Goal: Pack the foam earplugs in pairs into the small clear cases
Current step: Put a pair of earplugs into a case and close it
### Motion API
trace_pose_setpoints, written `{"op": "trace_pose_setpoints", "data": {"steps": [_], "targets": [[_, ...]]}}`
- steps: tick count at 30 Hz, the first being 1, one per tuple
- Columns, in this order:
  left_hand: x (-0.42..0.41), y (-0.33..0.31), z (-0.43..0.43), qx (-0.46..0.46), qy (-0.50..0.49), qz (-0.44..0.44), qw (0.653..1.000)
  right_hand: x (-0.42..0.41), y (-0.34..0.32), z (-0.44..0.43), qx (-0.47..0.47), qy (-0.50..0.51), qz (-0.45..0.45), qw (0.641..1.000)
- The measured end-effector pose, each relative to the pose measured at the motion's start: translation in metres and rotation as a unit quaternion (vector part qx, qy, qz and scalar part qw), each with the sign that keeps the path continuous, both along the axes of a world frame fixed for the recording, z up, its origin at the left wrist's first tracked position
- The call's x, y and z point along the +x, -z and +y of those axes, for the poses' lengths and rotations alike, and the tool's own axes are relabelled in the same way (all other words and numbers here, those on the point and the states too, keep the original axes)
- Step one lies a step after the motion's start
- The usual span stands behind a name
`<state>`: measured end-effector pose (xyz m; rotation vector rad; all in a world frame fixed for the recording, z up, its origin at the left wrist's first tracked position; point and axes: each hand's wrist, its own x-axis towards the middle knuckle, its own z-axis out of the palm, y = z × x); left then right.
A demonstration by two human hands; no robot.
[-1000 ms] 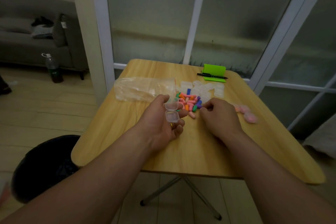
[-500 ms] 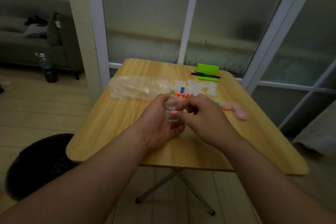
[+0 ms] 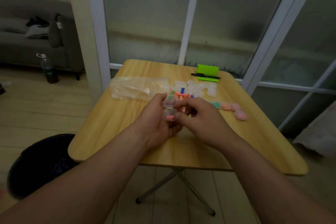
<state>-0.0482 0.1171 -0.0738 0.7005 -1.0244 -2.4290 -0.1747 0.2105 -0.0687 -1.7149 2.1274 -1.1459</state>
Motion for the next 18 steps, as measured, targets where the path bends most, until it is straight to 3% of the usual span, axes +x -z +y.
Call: {"op": "trace_pose_setpoints", "data": {"steps": [4, 7, 18], "targets": [[0.0, 0.001, -0.007, 0.005, -0.067, -0.025, 0.997, -0.024, -0.001, -0.004, -0.047, 0.082, -0.049, 0.994], [0.001, -0.001, -0.008, 0.006, -0.099, -0.038, 0.994, -0.044, 0.006, -0.011, -0.014, 0.155, -0.025, 0.988], [0.0, -0.001, -0.013, 0.009, -0.104, -0.042, 0.994, -0.046, 0.027, -0.052, 0.016, 0.158, 0.079, 0.984]]}}
